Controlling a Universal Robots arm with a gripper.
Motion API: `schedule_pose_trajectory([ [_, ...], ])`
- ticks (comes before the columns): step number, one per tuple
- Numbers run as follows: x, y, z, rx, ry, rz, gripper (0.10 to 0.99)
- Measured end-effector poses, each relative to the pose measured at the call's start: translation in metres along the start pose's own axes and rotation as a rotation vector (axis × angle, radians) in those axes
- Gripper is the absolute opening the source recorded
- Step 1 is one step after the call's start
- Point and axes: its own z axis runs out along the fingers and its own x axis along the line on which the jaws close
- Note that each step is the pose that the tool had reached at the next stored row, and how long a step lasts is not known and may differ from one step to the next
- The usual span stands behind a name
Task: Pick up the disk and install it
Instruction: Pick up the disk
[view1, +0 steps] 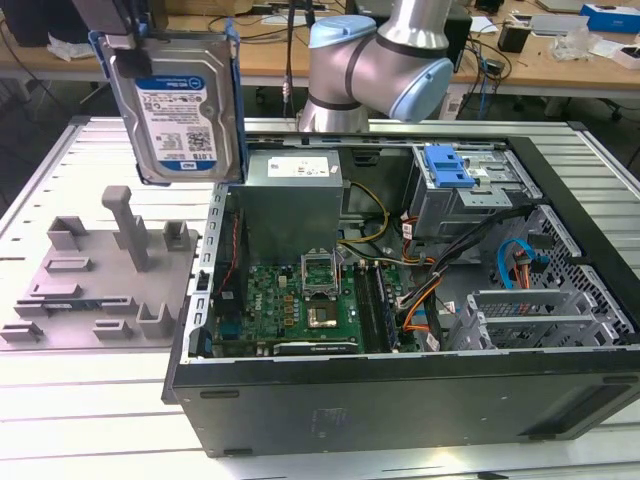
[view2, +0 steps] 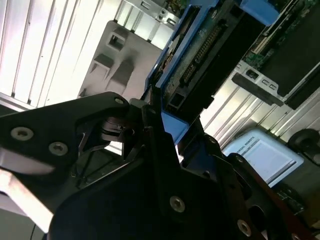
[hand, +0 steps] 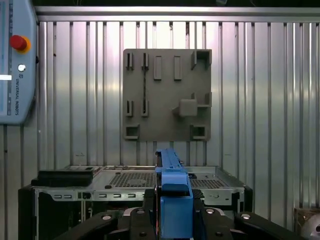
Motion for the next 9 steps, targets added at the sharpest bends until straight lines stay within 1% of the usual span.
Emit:
schedule_pose_trajectory([
  [4, 0.0101, -0.0102, -0.0009, 0.0, -0.0002, 0.0, 0.365],
  [6, 0.0161, -0.0171, -0.0013, 0.0, -0.0005, 0.0, 0.365],
  [7, 0.0202, -0.0221, -0.0015, 0.0, -0.0008, 0.0, 0.365],
  [9, 0.0256, -0.0286, -0.0018, 0.0, -0.0013, 0.0, 0.365],
])
